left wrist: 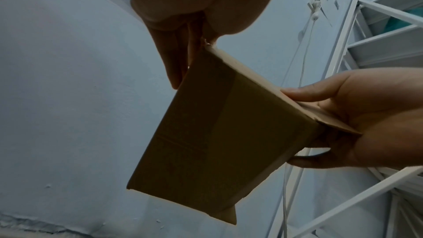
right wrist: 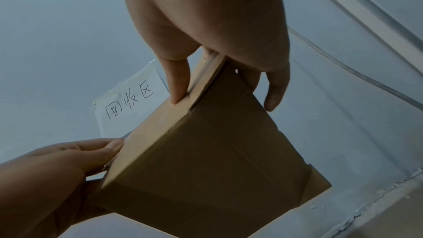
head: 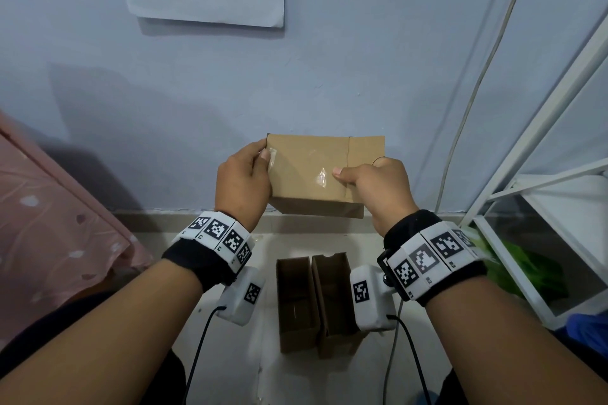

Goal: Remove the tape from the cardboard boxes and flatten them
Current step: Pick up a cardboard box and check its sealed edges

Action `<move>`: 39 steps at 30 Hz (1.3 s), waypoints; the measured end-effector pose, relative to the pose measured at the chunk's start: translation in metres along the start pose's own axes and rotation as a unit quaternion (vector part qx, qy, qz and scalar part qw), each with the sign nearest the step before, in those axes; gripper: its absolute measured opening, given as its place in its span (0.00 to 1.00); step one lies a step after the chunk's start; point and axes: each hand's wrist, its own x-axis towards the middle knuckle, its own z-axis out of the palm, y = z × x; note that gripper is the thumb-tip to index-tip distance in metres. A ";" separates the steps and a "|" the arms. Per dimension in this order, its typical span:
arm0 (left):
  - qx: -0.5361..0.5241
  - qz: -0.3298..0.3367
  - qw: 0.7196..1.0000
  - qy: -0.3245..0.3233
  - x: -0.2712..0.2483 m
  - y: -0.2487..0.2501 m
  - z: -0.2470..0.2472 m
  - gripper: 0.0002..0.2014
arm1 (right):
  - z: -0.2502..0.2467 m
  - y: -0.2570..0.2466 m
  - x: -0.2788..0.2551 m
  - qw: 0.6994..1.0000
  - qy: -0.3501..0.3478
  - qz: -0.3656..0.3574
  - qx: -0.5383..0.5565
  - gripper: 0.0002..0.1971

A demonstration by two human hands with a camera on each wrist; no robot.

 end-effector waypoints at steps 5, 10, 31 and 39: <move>-0.016 0.002 1.000 0.019 0.001 -0.001 0.000 0.16 | -0.003 0.005 0.003 1.000 -0.002 -0.007 -0.020 0.27; -0.039 -0.030 0.998 0.039 0.001 0.003 0.000 0.15 | -0.005 0.003 0.000 1.000 -0.009 -0.005 -0.022 0.23; 0.015 -0.005 1.000 0.010 0.002 0.003 -0.008 0.11 | -0.003 0.004 -0.007 0.981 -0.011 0.022 -0.191 0.19; 0.076 0.021 0.997 -0.016 -0.010 0.010 0.003 0.10 | 0.019 0.008 -0.019 0.855 -0.015 -0.225 -0.467 0.53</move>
